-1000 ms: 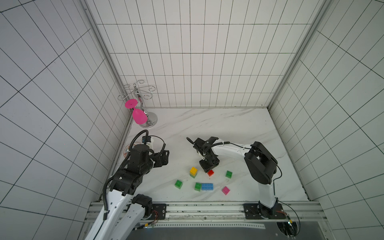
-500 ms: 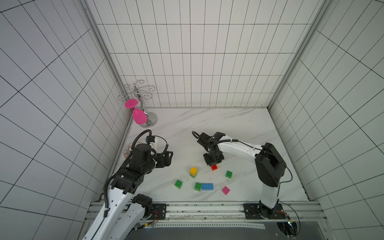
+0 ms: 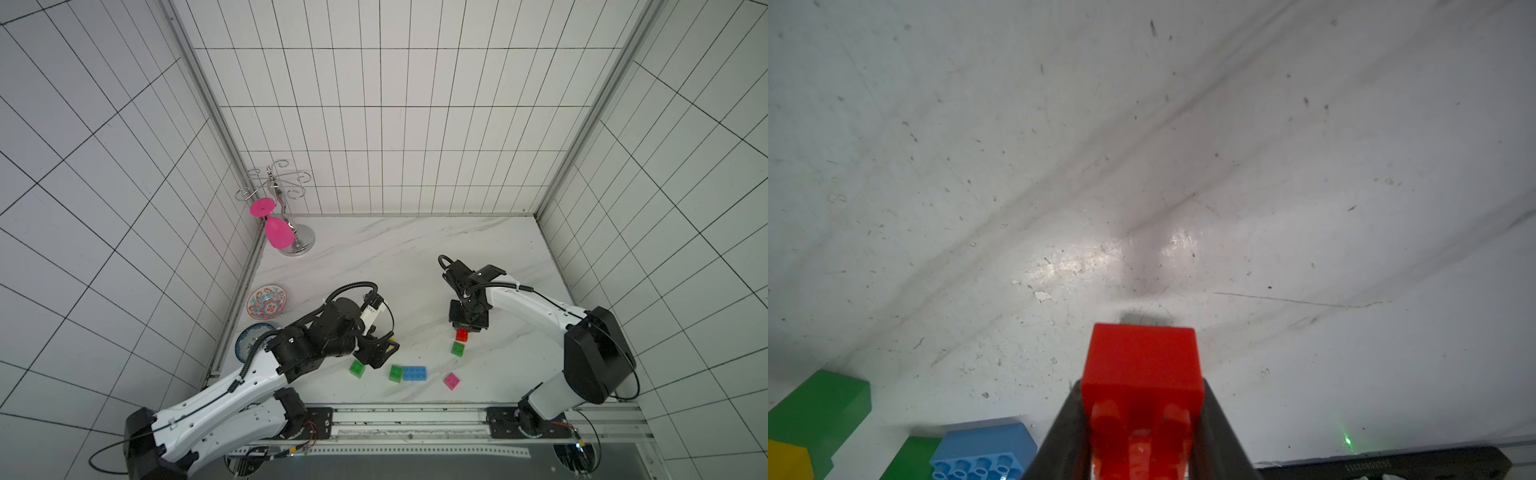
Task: Assemble the letter r with lego
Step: Assemble the lego brick with the lego brick.
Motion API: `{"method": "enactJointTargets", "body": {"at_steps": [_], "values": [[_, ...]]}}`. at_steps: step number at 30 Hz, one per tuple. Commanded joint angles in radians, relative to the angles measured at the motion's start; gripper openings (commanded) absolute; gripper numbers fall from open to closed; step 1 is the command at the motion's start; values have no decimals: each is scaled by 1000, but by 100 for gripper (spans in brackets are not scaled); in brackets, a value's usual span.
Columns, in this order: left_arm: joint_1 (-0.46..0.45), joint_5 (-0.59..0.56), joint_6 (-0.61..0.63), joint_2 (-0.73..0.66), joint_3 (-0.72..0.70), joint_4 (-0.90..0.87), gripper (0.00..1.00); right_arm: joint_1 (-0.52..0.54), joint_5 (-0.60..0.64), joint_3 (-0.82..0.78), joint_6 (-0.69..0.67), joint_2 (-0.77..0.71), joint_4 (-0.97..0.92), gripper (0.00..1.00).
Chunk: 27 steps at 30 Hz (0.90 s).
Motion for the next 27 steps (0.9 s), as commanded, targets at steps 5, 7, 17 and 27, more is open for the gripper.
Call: {"method": "enactJointTargets", "body": {"at_steps": [5, 7, 17, 27], "values": [[-4, -53, 9, -38, -30, 40, 92, -13, -22, -74, 57, -46, 64, 0], [-4, -60, 6, -50, -36, 46, 93, -13, -24, -91, 64, -38, 81, 0], [-4, -75, 3, -40, -38, 47, 93, -12, -2, -138, 90, -23, 103, 0], [-4, -75, 4, -11, -38, 48, 93, -7, 18, -160, 118, 21, 134, 0]]}}
